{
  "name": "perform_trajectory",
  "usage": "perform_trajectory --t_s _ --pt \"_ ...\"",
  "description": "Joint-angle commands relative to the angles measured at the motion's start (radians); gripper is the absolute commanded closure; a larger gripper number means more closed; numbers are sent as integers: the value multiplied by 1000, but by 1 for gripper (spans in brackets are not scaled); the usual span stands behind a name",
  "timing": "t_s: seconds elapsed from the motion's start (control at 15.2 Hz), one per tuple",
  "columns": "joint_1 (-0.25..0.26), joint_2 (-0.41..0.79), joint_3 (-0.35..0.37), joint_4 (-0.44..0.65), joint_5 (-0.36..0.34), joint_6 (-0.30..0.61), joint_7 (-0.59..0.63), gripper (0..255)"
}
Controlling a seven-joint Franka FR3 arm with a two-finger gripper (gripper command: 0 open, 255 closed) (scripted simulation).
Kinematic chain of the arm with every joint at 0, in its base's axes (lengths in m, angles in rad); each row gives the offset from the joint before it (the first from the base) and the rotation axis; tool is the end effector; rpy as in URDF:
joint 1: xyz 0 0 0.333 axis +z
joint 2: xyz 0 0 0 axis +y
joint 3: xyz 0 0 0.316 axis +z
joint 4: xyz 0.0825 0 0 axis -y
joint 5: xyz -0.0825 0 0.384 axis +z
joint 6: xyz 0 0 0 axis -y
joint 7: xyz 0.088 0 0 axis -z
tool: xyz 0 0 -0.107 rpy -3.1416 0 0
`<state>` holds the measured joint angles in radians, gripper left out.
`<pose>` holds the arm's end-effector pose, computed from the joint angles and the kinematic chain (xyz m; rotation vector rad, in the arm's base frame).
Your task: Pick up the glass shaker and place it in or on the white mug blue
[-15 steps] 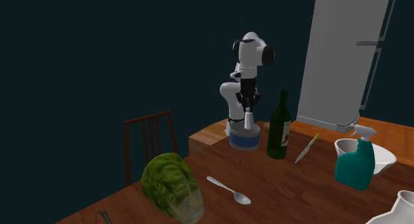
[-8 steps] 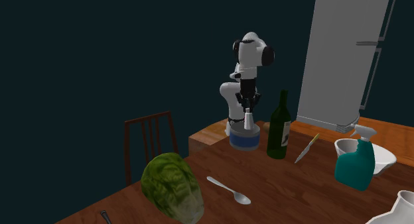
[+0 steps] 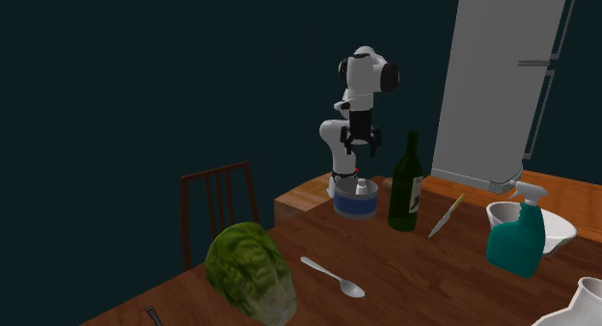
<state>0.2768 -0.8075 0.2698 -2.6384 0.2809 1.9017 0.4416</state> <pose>0.2636 0.1881 0.4816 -3.0473 0.0832 -0.0323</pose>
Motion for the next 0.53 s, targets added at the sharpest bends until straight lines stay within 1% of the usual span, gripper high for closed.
perform_trajectory --t_s 0.0,0.07,0.46 --pt "-5 -15 -16 53 -14 -69 3 0" --pt "-7 -17 -22 78 -20 -96 4 0" --pt "-7 -17 -22 78 -20 -96 4 0"
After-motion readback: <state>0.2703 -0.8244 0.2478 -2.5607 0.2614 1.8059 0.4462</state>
